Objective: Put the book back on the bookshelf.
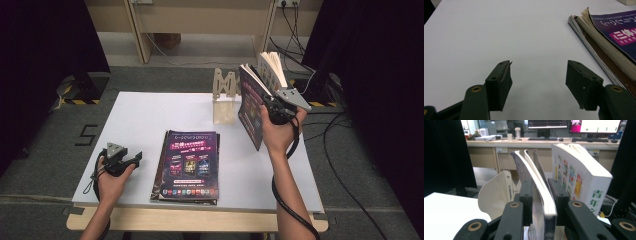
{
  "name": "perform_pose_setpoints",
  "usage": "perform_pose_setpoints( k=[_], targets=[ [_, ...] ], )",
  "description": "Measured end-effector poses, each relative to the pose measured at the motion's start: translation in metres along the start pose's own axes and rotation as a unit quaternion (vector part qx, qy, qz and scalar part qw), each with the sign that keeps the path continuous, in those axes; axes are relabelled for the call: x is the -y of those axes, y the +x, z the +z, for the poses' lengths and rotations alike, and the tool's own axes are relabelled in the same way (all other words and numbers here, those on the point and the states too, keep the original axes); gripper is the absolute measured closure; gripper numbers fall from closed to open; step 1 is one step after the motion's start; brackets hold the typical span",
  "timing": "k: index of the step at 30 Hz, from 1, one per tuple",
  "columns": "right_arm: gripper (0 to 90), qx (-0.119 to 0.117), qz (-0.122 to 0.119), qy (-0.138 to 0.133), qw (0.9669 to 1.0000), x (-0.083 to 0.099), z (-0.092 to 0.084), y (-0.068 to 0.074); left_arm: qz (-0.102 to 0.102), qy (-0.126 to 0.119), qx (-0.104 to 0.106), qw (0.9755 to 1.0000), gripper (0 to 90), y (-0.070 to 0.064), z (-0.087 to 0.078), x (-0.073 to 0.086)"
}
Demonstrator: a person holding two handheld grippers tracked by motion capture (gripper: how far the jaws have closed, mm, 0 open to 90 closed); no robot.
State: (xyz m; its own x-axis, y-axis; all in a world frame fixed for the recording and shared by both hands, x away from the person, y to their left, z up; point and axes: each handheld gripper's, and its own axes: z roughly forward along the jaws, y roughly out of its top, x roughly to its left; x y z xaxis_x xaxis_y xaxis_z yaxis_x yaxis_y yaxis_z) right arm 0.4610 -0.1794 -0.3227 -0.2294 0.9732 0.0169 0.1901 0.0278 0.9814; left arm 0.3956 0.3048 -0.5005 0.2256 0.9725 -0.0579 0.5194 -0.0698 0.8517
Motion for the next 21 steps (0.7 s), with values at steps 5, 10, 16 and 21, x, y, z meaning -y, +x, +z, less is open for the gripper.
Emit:
perform_pose_setpoints(
  k=[5, 10, 16, 21],
  targets=[
    [74.2, -0.001, -0.004, 0.016, 0.9999, -0.0030, 0.0066, -0.0003, 0.003, 0.001, 0.001, 1.0000, 36.4, -0.0002, 0.0002, 0.0000],
    [74.2, -0.003, 0.000, 0.026, 0.9997, -0.0041, 0.0102, -0.0009, 0.002, 0.000, 0.001, 1.0000, 36.4, -0.0004, 0.0003, 0.0000],
    [76.9, -0.003, 0.003, 0.019, 0.9998, -0.0032, 0.0109, -0.0017, 0.003, 0.000, 0.001, 1.0000, 36.4, -0.0004, 0.0003, 0.0000],
    [80.5, -0.006, 0.004, 0.019, 0.9998, -0.0020, 0.0115, -0.0035, 0.004, 0.001, 0.001, 1.0000, 36.4, -0.0006, 0.0004, -0.0001]
  ],
)
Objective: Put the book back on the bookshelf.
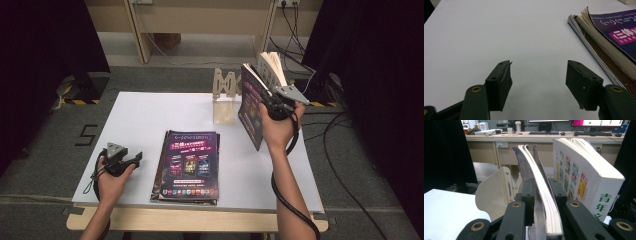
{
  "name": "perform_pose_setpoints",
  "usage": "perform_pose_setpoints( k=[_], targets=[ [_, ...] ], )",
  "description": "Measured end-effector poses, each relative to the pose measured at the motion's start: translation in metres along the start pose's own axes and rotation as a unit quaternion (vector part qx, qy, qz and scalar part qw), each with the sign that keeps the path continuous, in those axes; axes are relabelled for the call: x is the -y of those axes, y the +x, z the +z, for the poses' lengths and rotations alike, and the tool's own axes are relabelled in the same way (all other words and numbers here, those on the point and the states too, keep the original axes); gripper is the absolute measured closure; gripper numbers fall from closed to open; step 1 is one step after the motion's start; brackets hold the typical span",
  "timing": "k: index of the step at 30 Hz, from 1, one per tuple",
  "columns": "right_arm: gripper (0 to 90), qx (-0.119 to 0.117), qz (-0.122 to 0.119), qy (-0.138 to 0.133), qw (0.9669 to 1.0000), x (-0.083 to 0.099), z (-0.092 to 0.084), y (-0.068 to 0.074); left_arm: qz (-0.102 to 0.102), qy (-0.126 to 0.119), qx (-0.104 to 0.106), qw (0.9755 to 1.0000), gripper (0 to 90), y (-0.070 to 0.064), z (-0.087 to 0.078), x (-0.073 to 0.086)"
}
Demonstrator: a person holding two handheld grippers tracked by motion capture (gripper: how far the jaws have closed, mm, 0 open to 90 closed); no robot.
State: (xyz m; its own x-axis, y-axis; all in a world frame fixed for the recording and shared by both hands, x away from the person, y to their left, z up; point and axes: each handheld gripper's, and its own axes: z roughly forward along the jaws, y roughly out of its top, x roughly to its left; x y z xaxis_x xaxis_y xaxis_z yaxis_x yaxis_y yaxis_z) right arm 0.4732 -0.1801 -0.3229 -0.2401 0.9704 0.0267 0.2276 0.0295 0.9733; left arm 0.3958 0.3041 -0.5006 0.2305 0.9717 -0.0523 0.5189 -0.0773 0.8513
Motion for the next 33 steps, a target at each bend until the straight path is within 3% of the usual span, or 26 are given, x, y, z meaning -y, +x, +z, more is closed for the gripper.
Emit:
perform_pose_setpoints(
  k=[7, 15, 33],
  targets=[
    [84.6, -0.006, -0.001, 0.016, 0.9998, -0.004, 0.000, 0.000, 0.000, 0.000, 0.000, 1.0000, 36.4, 0.000, 0.000, 0.000],
    [84.8, -0.010, 0.005, 0.007, 0.9999, -0.008, 0.005, 0.005, -0.002, 0.000, 0.000, 1.0000, 36.4, 0.000, 0.000, 0.000],
    [84.9, 0.011, 0.018, -0.020, 0.9996, -0.020, 0.028, 0.005, -0.001, 0.001, 0.000, 1.0000, 36.5, 0.000, 0.000, 0.000]
  ],
)
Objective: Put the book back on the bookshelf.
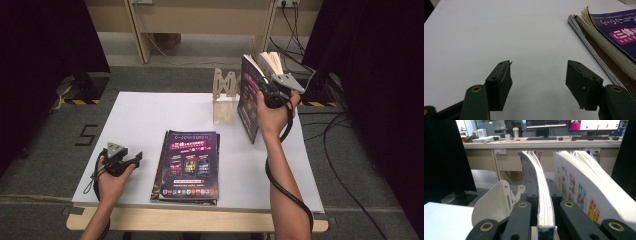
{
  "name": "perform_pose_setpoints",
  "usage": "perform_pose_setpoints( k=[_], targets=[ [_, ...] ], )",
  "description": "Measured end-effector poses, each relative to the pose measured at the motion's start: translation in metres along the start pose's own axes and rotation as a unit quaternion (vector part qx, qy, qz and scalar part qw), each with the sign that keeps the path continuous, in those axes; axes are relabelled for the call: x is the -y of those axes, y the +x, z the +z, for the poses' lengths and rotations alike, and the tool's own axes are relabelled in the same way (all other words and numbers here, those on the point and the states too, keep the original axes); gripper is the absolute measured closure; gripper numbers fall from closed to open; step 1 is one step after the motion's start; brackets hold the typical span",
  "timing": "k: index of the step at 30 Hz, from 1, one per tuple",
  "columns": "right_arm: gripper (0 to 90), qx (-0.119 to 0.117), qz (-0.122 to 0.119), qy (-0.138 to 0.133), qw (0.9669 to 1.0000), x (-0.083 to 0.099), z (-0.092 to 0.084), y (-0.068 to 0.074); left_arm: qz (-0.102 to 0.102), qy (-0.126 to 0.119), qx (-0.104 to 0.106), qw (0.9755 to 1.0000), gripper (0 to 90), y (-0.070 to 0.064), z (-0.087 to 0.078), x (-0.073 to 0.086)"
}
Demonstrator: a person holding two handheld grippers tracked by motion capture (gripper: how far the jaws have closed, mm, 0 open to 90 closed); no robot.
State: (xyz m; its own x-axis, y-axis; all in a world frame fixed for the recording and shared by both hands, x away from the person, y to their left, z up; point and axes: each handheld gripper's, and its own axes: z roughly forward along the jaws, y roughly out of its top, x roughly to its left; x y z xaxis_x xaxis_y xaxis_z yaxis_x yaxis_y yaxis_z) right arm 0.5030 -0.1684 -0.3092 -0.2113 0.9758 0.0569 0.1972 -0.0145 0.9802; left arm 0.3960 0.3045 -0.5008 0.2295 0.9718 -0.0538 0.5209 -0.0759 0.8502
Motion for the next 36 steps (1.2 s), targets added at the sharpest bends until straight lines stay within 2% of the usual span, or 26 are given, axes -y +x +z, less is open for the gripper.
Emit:
perform_pose_setpoints(
  k=[8, 17, 25, 36],
  targets=[
    [84.9, 0.012, 0.000, -0.009, 0.9999, -0.007, 0.019, 0.002, -0.002, -0.001, 0.001, 1.0000, 36.4, 0.000, 0.000, 0.000],
    [84.8, 0.023, 0.001, -0.014, 0.9996, -0.001, 0.031, 0.004, -0.001, 0.000, 0.001, 1.0000, 36.4, 0.000, 0.000, 0.000],
    [84.7, 0.028, -0.001, -0.013, 0.9995, 0.007, 0.034, 0.003, 0.000, 0.001, 0.001, 1.0000, 36.4, 0.000, 0.000, 0.000],
    [80.5, 0.019, 0.005, 0.014, 0.9997, 0.004, 0.028, -0.003, 0.004, 0.000, 0.000, 1.0000, 36.5, -0.001, 0.000, 0.000]
  ],
)
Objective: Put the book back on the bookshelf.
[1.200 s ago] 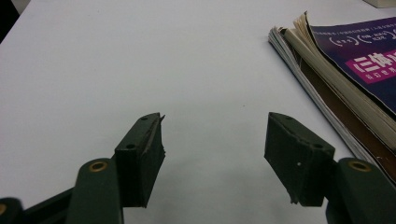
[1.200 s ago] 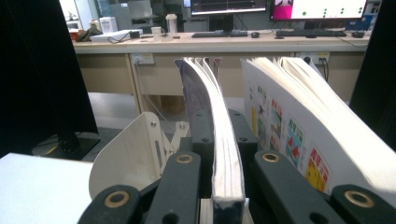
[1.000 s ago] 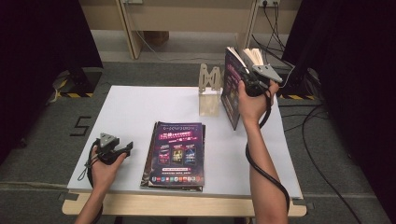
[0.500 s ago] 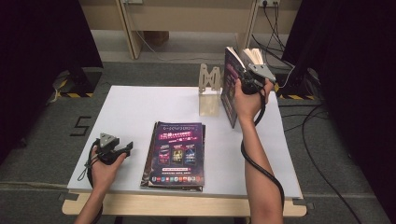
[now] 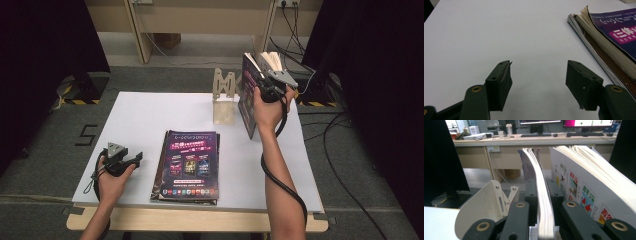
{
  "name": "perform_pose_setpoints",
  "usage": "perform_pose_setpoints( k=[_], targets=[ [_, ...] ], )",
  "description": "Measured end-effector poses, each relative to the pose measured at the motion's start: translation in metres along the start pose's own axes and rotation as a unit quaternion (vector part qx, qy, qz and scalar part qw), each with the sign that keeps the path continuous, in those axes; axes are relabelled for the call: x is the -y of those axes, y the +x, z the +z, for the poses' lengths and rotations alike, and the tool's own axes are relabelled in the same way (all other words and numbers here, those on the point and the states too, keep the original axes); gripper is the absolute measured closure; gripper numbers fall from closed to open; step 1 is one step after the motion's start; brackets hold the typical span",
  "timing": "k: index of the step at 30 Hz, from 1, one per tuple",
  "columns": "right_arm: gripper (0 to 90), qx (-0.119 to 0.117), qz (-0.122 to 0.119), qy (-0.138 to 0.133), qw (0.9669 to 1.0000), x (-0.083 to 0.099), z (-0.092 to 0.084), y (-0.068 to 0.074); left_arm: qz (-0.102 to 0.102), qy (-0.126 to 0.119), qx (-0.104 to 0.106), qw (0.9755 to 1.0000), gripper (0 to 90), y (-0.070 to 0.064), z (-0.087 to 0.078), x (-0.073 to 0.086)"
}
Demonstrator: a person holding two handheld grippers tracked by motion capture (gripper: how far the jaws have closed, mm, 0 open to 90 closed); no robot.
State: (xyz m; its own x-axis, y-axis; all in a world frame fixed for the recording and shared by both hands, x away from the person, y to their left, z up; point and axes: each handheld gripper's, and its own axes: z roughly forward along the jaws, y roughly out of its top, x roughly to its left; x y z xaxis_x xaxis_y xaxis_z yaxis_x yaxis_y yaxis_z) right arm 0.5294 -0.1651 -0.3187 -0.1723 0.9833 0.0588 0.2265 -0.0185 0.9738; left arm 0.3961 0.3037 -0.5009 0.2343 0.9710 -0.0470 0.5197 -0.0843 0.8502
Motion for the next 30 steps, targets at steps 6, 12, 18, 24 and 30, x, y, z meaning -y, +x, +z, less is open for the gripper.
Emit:
perform_pose_setpoints(
  k=[6, 12, 18, 24, 30],
  targets=[
    [73.8, -0.009, 0.004, 0.014, 0.9998, -0.002, 0.000, 0.000, -0.001, 0.000, 0.001, 1.0000, 36.4, 0.000, 0.000, 0.000],
    [71.3, -0.009, 0.002, 0.019, 0.9998, -0.002, 0.002, 0.002, -0.002, 0.000, 0.001, 1.0000, 36.4, 0.001, 0.000, 0.000],
    [70.7, -0.009, -0.005, 0.023, 0.9997, -0.003, 0.005, 0.005, -0.001, 0.000, 0.002, 1.0000, 36.4, 0.000, 0.000, 0.000],
    [72.8, -0.003, -0.019, 0.036, 0.9992, -0.003, 0.010, 0.007, 0.000, 0.001, 0.002, 1.0000, 36.4, 0.000, 0.000, 0.000],
    [82.8, 0.005, -0.035, 0.056, 0.9978, -0.005, 0.013, 0.009, 0.001, 0.001, 0.002, 1.0000, 36.4, 0.000, 0.000, 0.000]
  ],
)
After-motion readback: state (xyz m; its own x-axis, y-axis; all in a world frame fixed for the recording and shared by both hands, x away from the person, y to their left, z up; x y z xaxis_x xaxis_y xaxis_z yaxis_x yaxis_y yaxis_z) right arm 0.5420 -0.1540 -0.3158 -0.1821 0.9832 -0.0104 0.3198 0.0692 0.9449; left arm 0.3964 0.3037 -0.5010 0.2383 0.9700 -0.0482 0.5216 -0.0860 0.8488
